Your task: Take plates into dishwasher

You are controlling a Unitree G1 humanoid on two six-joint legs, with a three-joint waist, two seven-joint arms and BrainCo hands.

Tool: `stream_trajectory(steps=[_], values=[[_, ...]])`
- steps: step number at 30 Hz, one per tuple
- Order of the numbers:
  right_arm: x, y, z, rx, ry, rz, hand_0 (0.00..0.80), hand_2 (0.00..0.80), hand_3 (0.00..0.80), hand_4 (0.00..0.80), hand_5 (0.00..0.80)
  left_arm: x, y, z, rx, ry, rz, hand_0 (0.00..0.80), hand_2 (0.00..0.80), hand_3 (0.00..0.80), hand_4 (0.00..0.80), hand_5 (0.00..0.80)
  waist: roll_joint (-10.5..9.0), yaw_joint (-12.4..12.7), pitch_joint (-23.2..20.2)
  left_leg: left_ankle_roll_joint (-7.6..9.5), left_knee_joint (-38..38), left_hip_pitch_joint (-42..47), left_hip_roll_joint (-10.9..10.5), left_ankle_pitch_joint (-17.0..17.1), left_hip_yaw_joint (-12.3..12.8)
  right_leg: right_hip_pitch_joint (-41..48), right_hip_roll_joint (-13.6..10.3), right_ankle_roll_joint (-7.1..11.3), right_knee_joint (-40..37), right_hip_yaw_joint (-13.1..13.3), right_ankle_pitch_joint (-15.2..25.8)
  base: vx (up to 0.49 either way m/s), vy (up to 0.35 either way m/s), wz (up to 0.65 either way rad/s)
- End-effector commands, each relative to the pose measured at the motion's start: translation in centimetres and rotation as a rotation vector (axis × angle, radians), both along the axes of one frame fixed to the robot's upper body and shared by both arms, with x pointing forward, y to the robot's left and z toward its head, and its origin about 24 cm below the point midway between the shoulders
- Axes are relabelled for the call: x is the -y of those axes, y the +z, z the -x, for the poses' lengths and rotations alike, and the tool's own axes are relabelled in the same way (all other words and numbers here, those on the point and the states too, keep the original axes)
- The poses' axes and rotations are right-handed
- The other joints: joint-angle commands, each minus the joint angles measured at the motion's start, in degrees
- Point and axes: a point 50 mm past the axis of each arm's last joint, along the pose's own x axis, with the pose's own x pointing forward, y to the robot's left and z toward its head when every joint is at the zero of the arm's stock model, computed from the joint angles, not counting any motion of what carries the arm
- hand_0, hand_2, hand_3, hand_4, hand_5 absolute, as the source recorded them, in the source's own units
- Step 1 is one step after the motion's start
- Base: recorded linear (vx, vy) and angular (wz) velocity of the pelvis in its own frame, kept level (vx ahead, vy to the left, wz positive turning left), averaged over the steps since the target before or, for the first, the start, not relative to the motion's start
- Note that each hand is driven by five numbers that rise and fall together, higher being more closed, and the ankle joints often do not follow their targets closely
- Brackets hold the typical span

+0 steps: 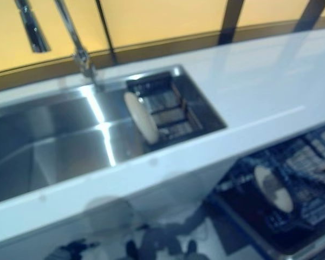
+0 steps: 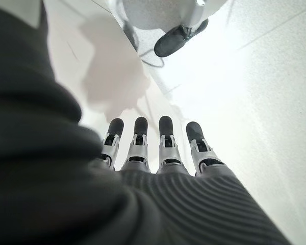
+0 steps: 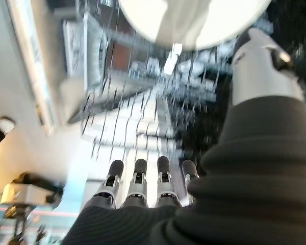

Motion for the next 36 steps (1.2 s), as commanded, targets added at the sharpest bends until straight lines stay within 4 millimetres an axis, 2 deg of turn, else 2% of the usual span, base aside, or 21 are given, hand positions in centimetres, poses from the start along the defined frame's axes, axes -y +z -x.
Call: stream_trajectory(steps=[1, 2, 5, 6, 9, 12, 13, 14, 17, 19, 21, 23, 24, 26, 27, 29, 36], values=[[0.0, 4.8, -0.7, 0.106, 0.021, 0.06, 0.0, 0.0, 0.0, 0.0, 0.0, -2.4, 0.8, 0.3, -0.014, -0.003, -0.088, 0.0, 0.0, 0.0, 0.0, 0.0, -3.96, -0.18, -1.99, -0.33, -0.16, 3.95, 0.29, -2.67, 1.1, 0.56, -0.16, 2.36, 0.24, 3.47, -0.49, 0.032, 0.009, -0.04], [0.0, 5.0, -0.7, 0.113, 0.02, 0.065, 0.0, 0.0, 0.0, 0.0, 0.0, -2.4, 0.8, 0.4, -0.014, -0.002, -0.087, 0.0, 0.0, 0.0, 0.0, 0.0, -4.01, -0.19, -2.03, -0.33, -0.16, 3.96, 0.3, -2.67, 1.1, 0.58, -0.14, 2.35, 0.23, 3.49, -0.5, 0.036, 0.008, -0.09], [0.7, 8.4, 0.0, 0.17, -0.024, 0.13, 0.0, 0.0, 0.0, 0.0, 0.0, -2.2, 0.6, 0.8, -0.013, 0.0, -0.089, 0.0, 0.0, 0.0, 0.0, 0.0, -4.83, 0.25, -2.27, -0.33, -0.16, 4.12, 0.21, -2.57, 0.95, 1.01, -0.07, 2.27, 0.09, 3.29, -0.43, 0.045, 0.009, -0.07], [0.7, 9.0, 0.1, 0.176, -0.032, 0.155, 0.0, 0.0, 0.0, 0.0, 0.0, -2.2, 0.6, 0.9, -0.013, 0.002, -0.088, 0.0, 0.0, 0.0, 0.0, 0.0, -4.85, 0.24, -2.3, -0.34, -0.16, 4.16, 0.19, -2.55, 0.93, 1.1, -0.07, 2.25, 0.08, 3.23, -0.42, 0.048, 0.012, -0.02], [0.9, 12.7, 0.6, 0.243, -0.071, 0.344, 0.0, 0.0, 0.0, 0.0, 0.0, -2.2, 0.5, 1.1, -0.013, 0.005, -0.089, 0.0, 0.0, 0.0, 0.0, 0.0, -5.32, 0.89, -2.25, -0.44, -0.16, 4.02, 0.15, -2.31, 0.84, 1.45, -0.21, 2.32, 0.02, 2.62, -0.39, 0.023, 0.011, 0.0], [-0.7, 16.4, -0.4, 0.351, -0.013, 0.538, 0.0, 0.0, 0.0, 0.0, 0.0, -2.2, 0.5, 1.1, -0.013, 0.015, -0.084, 0.0, 0.0, 0.0, 0.0, 0.0, -5.47, 1.3, -2.12, -0.43, -0.16, 3.81, -0.02, -2.2, 0.6, 1.59, -0.39, 2.39, 0.04, 2.13, -0.39, 0.021, 0.039, 0.02], [-2.0, 18.0, -1.2, 0.411, 0.029, 0.618, 0.0, 0.0, 0.0, 0.0, 0.0, -2.2, 0.5, 1.1, -0.014, 0.016, -0.085, 0.0, 0.0, 0.0, 0.0, 0.0, -5.65, 1.78, -2.07, -0.4, -0.16, 3.58, -0.13, -2.16, 0.37, 1.61, -0.52, 2.46, 0.07, 1.82, -0.46, 0.01, 0.036, 0.03], [-2.5, 18.4, -1.4, 0.425, 0.04, 0.637, 0.0, 0.0, 0.0, 0.0, 0.0, -2.1, 0.5, 1.1, -0.015, 0.017, -0.082, 0.0, 0.0, 0.0, 0.0, 0.0, -5.59, 1.77, -2.08, -0.39, -0.16, 3.52, -0.17, -2.16, 0.31, 1.62, -0.55, 2.47, 0.06, 1.73, -0.48, 0.021, 0.059, 0.06], [-7.4, 22.1, -3.8, 0.543, 0.229, 0.886, 0.0, 0.0, 0.0, 0.0, 0.0, -1.7, 0.2, 1.3, -0.026, 0.025, -0.075, 0.0, 0.0, 0.0, 0.0, 0.0, -5.74, 2.9, -2.28, -0.15, -0.16, 2.64, -0.66, -2.14, -0.63, 1.68, -0.87, 2.55, 0.0, 0.69, -0.76, 0.038, 0.055, 0.09], [-9.3, 23.2, -4.5, 0.572, 0.302, 0.979, 0.0, 0.0, 0.0, 0.0, 0.0, -1.5, 0.1, 1.4, -0.029, 0.028, -0.07, 0.0, 0.0, 0.0, 0.0, 0.0, -5.7, 3.23, -2.38, -0.08, -0.16, 2.3, -0.77, -2.09, -0.89, 1.73, -0.99, 2.62, -0.05, 0.23, -0.85, 0.042, 0.042, 0.12], [-13.4, 24.6, -5.6, 0.593, 0.47, 1.178, 0.0, 0.0, 0.0, 0.0, 0.0, -0.9, -0.2, 1.7, -0.04, 0.031, -0.061, 0.0, 0.0, 0.0, 0.0, 0.0, -5.59, 4.01, -2.57, 0.11, -0.16, 1.57, -1.07, -2.02, -1.49, 1.75, -1.22, 2.75, -0.07, -0.71, -1.09, 0.059, 0.058, 0.14], [-16.1, 24.8, -6.4, 0.585, 0.593, 1.313, 0.0, 0.0, 0.0, 0.0, 0.0, -0.6, -0.4, 1.8, -0.043, 0.031, -0.059, 0.0, 0.0, 0.0, 0.0, 0.0, -5.67, 4.93, -2.49, 0.33, -0.16, 0.82, -1.34, -1.94, -2.0, 1.65, -1.39, 2.85, -0.07, -1.48, -1.21, 0.035, 0.04, 0.22], [-16.4, 24.8, -6.5, 0.583, 0.612, 1.33, 0.0, 0.0, 0.0, 0.0, 0.0, -0.5, -0.4, 1.8, -0.043, 0.031, -0.057, 0.0, 0.0, 0.0, 0.0, 0.0, -5.64, 5.02, -2.48, 0.35, -0.16, 0.68, -1.37, -1.92, -2.08, 1.61, -1.42, 2.88, -0.07, -1.63, -1.21, 0.008, 0.025, 0.22], [-18.5, 24.5, -7.1, 0.585, 0.705, 1.401, 0.0, 0.0, 0.0, 0.0, 0.0, -0.2, -0.5, 1.7, -0.038, 0.039, -0.054, 0.0, 0.0, 0.0, 0.0, 0.0, -5.72, 5.97, -1.95, 0.53, -0.16, -0.42, -1.67, -1.7, -2.71, 1.25, -1.53, 2.98, -0.07, -2.52, -1.19, -0.002, 0.031, 0.22], [-18.6, 24.5, -7.2, 0.584, 0.71, 1.407, 0.0, 0.0, 0.0, 0.0, 0.0, -0.2, -0.5, 1.6, -0.037, 0.039, -0.054, 0.0, 0.0, 0.0, 0.0, 0.0, -5.73, 6.01, -1.9, 0.55, -0.16, -0.51, -1.7, -1.68, -2.78, 1.22, -1.54, 2.99, -0.07, -2.61, -1.18, -0.014, 0.034, 0.36], [-20.7, 24.0, -7.7, 0.581, 0.791, 1.483, 0.0, 0.0, 0.0, 0.0, 0.0, -0.1, -0.4, 1.3, -0.026, 0.043, -0.05, 0.0, 0.0, 0.0, 0.0, 0.0, -5.93, 7.07, -0.97, 0.73, -0.16, -1.62, -2.04, -1.4, -3.57, 0.96, -1.59, 3.02, -0.07, -3.59, -1.12, -0.016, 0.027, 0.38], [-23.9, 22.6, -8.9, 0.525, 0.935, 1.574, 0.0, 0.0, 0.0, 0.0, 0.0, 0.1, -0.5, 1.3, -0.016, 0.054, -0.047, 0.0, 0.0, 0.0, 0.0, 0.0, -6.66, 9.32, 0.55, 0.92, -0.16, -3.92, -2.92, -0.62, -5.71, 0.77, -1.31, 2.66, -0.01, -5.66, -1.28, 0.017, 0.017, 0.22]])
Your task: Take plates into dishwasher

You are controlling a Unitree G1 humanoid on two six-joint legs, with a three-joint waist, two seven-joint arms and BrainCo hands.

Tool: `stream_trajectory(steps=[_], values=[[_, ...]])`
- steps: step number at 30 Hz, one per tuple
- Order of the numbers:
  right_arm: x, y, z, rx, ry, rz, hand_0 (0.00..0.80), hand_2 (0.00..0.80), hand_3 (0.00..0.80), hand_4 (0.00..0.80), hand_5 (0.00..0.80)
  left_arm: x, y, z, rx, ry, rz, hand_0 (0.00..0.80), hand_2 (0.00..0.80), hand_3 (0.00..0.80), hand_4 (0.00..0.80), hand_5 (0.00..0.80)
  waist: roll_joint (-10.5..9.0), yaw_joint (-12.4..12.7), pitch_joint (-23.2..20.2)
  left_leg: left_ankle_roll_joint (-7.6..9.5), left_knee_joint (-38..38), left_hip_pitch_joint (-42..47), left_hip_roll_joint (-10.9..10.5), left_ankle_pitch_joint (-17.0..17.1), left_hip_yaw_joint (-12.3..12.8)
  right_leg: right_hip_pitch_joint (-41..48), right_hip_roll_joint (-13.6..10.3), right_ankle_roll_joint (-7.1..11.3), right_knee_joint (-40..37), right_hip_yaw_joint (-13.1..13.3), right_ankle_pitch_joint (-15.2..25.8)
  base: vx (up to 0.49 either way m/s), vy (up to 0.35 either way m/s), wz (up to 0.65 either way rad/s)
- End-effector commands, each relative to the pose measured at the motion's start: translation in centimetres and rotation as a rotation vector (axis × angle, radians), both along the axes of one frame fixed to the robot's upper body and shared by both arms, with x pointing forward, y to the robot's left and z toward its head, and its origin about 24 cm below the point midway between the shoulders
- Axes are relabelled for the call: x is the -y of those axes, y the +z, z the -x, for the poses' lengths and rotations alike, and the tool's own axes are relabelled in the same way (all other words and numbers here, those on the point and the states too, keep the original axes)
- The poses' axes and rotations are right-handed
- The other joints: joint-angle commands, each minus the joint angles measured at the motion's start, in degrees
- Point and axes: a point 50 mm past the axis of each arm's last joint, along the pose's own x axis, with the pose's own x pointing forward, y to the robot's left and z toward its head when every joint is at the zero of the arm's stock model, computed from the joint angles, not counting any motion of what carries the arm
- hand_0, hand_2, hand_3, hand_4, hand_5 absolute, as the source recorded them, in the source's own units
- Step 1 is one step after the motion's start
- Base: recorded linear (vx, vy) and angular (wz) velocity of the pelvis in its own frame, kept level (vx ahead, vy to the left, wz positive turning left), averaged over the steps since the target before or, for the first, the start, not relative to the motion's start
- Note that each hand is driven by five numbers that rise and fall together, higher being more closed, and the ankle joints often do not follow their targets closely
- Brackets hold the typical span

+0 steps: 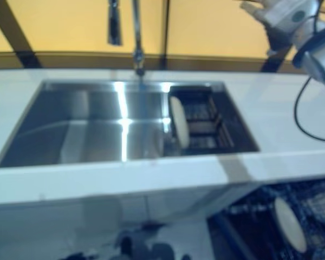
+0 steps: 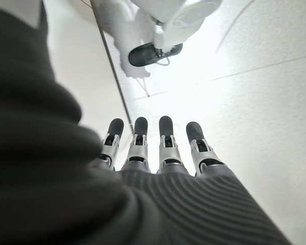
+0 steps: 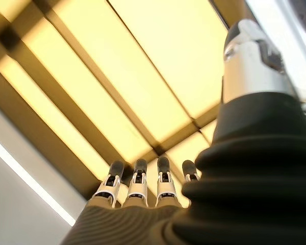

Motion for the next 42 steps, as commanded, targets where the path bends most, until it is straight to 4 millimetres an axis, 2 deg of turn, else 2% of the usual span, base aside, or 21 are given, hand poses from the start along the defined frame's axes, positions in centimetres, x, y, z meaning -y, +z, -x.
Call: stream_trajectory(steps=[1, 8, 12, 33, 42], values=[[-0.1, 3.4, 1.3, 0.099, -0.04, 0.078, 0.0, 0.0, 0.0, 0.0, 0.0, -0.7, 0.8, -2.2, 0.061, -0.009, -0.038, 0.0, 0.0, 0.0, 0.0, 0.0, -3.18, 2.01, 4.24, 0.09, -0.17, 0.66, -1.01, -2.13, 2.03, 0.22, -0.15, 1.55, 0.05, 0.86, -0.22, 0.028, 0.02, 0.14], [-0.7, 2.5, 0.4, 0.051, -0.062, 0.13, 0.0, 0.0, 0.0, 0.0, 0.0, -1.1, 1.3, -3.3, 0.105, -0.023, -0.047, 0.0, 0.0, 0.0, 0.0, 0.0, -3.6, 3.2, 6.93, 0.23, -0.17, -2.63, -1.99, -1.1, 0.09, -1.68, 0.53, 1.23, 0.12, 0.68, 0.19, -0.031, -0.003, 0.19], [-1.1, 2.0, 0.3, 0.03, -0.054, 0.142, 0.0, 0.0, 0.0, 0.0, 0.0, -1.3, 1.3, -3.0, 0.104, -0.02, -0.054, 0.0, 0.0, 0.0, 0.0, 0.0, -3.54, 3.54, 7.75, 0.44, -0.17, -3.07, -2.51, -1.06, -0.45, -2.04, 0.34, 1.27, 0.43, -0.09, 0.3, -0.008, 0.014, 0.1], [-4.5, 1.3, 1.0, -0.011, 0.078, 0.157, 0.0, 0.0, 0.0, 0.0, 0.0, -1.2, 1.4, -3.1, 0.134, -0.002, -0.037, 0.0, 0.0, 0.0, 0.0, 0.0, -3.78, 3.4, 9.65, 0.79, -0.17, -3.01, -2.48, -1.59, -0.12, -2.98, 0.2, 1.46, 1.17, -0.29, 0.29, -0.002, 0.006, 0.02], [-5.1, 0.5, 1.1, -0.053, 0.111, 0.171, 0.0, 0.0, 0.0, 0.0, 0.0, -1.3, 1.4, -3.0, 0.137, 0.001, -0.037, 0.0, 0.0, 0.0, 0.0, 0.0, -3.79, 3.57, 9.94, 0.72, -0.17, -3.05, -2.44, -1.66, 0.04, -2.97, 0.24, 1.44, 1.16, -0.61, 0.18, 0.0, 0.0, 0.0]])
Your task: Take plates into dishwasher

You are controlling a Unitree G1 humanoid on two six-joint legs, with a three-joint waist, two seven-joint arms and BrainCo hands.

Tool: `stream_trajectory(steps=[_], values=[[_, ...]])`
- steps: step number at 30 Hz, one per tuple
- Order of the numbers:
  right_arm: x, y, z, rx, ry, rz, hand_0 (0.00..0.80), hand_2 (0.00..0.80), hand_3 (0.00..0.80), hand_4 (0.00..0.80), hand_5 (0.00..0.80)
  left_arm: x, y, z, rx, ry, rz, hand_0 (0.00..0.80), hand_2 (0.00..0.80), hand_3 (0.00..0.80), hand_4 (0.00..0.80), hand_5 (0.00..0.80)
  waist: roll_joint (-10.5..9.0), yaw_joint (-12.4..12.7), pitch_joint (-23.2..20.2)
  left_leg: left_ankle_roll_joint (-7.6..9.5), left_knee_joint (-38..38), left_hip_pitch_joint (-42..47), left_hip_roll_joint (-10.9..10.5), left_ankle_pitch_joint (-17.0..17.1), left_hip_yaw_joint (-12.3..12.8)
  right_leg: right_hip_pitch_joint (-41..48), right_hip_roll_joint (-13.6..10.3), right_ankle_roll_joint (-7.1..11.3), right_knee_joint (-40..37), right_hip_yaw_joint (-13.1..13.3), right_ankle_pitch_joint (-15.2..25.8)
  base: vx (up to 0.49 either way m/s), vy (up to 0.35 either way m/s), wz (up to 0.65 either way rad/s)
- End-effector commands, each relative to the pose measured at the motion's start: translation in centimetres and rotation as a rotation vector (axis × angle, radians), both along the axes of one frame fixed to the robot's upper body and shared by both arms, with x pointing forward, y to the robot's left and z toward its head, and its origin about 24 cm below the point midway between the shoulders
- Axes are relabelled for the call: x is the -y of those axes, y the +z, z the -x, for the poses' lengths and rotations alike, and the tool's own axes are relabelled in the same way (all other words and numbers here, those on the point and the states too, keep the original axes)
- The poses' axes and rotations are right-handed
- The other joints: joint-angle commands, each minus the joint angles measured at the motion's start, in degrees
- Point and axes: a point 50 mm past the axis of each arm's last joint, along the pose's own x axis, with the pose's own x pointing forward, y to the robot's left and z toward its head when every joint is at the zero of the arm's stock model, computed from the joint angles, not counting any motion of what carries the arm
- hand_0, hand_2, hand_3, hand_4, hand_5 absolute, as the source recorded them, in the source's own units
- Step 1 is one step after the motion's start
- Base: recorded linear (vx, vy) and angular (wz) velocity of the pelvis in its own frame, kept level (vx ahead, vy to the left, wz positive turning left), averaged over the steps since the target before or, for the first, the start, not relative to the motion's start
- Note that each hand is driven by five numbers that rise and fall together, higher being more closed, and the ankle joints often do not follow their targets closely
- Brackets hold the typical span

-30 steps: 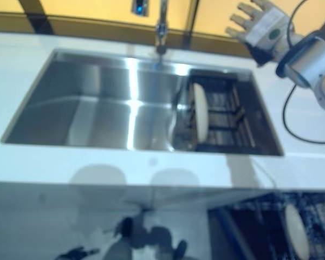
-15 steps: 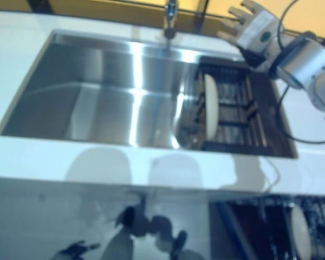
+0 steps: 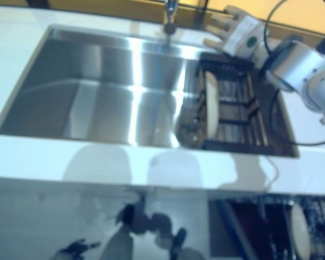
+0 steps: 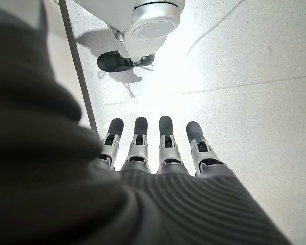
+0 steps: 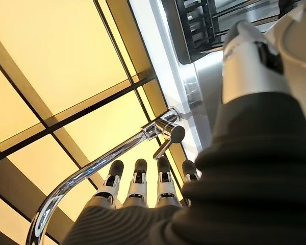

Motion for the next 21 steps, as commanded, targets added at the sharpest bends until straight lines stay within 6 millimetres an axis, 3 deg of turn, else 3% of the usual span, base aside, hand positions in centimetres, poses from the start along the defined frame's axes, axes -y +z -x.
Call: stream_trajectory(steps=[1, 21], values=[[-0.6, 2.8, 1.0, 0.072, 0.029, -0.021, 0.0, 0.0, 0.0, 0.0, 0.0, -1.1, 0.6, -0.5, 0.03, 0.025, -0.029, 0.0, 0.0, 0.0, 0.0, 0.0, -2.13, 0.8, 0.18, 0.37, -0.19, 1.69, -1.26, -3.48, 4.6, -1.17, 0.29, 1.17, 1.16, 1.26, 0.4, 0.0, 0.0, 0.0], [-1.3, 1.2, 1.0, -0.029, 0.067, -0.037, 0.0, 0.0, 0.0, 0.0, 0.0, -1.2, 0.6, -0.6, 0.036, 0.023, -0.03, 0.0, 0.0, 0.0, 0.0, 0.0, -2.13, 0.8, 0.04, 0.38, -0.19, 1.79, -1.32, -3.56, 4.7, -1.24, 0.31, 1.16, 1.15, 1.18, 0.4, 0.0, 0.0, 0.0]])
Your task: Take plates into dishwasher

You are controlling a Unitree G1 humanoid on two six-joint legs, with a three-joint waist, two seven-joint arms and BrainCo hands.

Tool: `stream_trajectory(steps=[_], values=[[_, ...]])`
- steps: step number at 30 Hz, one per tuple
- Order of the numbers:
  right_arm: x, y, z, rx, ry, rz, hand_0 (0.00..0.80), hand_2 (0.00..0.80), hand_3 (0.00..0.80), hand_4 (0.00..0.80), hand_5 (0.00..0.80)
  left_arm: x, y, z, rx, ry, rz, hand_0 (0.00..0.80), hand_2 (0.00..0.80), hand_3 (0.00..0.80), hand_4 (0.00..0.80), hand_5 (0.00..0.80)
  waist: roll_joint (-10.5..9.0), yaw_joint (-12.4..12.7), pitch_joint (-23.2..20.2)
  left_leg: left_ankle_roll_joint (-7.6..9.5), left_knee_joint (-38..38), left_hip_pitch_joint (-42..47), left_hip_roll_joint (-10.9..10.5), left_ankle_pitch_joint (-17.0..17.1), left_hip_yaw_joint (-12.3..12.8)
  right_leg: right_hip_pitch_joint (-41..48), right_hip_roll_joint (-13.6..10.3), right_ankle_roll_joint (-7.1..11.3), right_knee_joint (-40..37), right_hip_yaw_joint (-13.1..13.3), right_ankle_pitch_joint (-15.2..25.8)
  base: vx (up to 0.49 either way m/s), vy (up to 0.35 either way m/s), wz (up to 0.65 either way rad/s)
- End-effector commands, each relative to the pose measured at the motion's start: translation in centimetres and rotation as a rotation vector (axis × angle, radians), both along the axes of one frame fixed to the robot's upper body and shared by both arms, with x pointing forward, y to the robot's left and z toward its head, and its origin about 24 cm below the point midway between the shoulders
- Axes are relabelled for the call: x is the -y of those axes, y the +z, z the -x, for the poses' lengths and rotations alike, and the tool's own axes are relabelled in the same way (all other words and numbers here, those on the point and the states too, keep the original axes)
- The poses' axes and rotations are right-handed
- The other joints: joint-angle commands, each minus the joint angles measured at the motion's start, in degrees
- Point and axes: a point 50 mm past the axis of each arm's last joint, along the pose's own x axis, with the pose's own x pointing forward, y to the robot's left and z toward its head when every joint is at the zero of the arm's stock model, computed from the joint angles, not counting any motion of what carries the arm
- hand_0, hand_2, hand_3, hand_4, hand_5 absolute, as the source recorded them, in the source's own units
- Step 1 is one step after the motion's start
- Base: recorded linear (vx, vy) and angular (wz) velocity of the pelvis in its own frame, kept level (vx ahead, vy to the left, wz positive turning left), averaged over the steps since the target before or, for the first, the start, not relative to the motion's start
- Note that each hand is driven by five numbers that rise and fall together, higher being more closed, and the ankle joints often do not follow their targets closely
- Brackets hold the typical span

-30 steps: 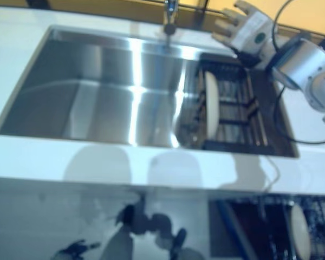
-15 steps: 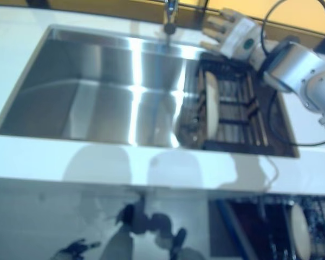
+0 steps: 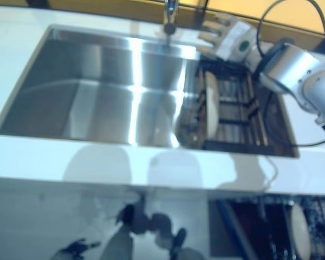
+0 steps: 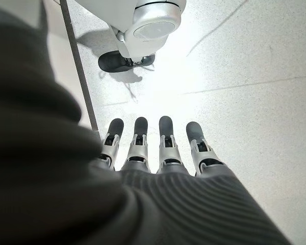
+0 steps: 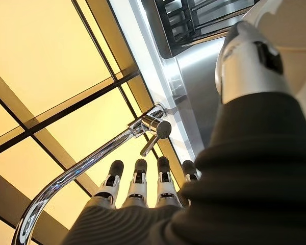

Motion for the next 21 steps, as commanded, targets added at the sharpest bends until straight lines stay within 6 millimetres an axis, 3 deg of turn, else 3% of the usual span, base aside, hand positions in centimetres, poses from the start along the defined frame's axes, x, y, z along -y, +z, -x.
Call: stream_trajectory(steps=[1, 21], values=[[-0.4, 1.6, 1.0, 0.02, 0.034, -0.02, 0.0, 0.0, 0.0, 0.0, 0.0, -1.2, 0.6, -0.5, 0.031, 0.029, -0.029, 0.0, 0.0, 0.0, 0.0, 0.0, -2.05, 0.73, 0.02, 0.35, -0.2, 1.81, -1.29, -3.54, 4.82, -1.25, 0.3, 1.19, 1.14, 1.24, 0.39, 0.0, 0.0, 0.0], [-1.0, 0.0, 1.4, -0.058, 0.042, 0.048, 0.0, 0.0, 0.0, 0.0, 0.0, -1.1, 0.7, -0.7, 0.048, 0.025, -0.02, 0.0, 0.0, 0.0, 0.0, 0.0, -1.92, 0.23, 0.33, 0.28, -0.2, 1.73, -1.11, -3.53, 5.37, -1.82, 0.4, 1.16, 1.29, 1.51, 0.43, 0.0, 0.0, 0.0]])
